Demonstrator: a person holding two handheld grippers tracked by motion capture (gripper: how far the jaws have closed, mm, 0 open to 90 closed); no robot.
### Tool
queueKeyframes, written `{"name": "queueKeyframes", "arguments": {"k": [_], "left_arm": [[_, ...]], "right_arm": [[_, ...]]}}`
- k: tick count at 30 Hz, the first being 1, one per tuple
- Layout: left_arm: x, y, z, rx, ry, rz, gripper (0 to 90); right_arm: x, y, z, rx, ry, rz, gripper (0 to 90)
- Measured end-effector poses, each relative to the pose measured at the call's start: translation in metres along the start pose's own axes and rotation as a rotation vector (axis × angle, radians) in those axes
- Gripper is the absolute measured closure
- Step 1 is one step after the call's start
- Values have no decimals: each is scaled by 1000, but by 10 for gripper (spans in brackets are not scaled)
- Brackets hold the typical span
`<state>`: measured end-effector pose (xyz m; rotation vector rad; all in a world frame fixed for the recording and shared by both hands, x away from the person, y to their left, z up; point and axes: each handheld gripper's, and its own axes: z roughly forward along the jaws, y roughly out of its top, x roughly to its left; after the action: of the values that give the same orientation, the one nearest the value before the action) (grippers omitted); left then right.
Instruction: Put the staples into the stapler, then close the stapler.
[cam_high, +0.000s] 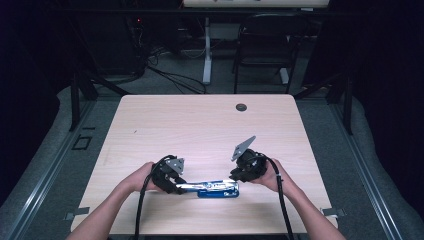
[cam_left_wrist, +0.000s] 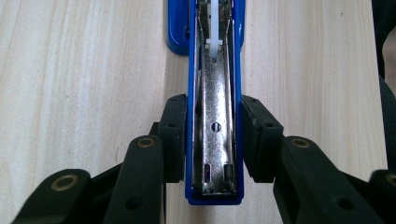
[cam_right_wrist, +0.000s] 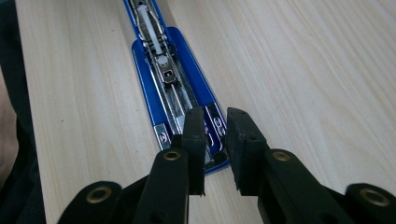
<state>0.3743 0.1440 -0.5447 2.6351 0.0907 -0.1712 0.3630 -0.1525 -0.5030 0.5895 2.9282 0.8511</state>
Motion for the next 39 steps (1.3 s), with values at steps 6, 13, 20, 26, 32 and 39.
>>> {"name": "queueKeyframes", "arguments": {"k": [6,13,20,26,32,39], "left_arm": [[0,0,-1,1,-16,3,649],[0,0,-3,-3,-2,8,650],[-1,0,-3,-7,-1,7,650],[-2,0,-4,-15,0,5,650],[-3,0,-5,-21,7,10,652],[-4,1,-7,-30,24,11,653]], "right_arm": [[2,-2,2,2,-10,65,794],[5,-5,3,-2,-21,121,775],[3,-8,2,10,-47,151,779],[2,-9,3,5,-50,155,788],[1,-6,4,2,-47,153,789],[2,-4,5,-18,-39,163,798]]}}
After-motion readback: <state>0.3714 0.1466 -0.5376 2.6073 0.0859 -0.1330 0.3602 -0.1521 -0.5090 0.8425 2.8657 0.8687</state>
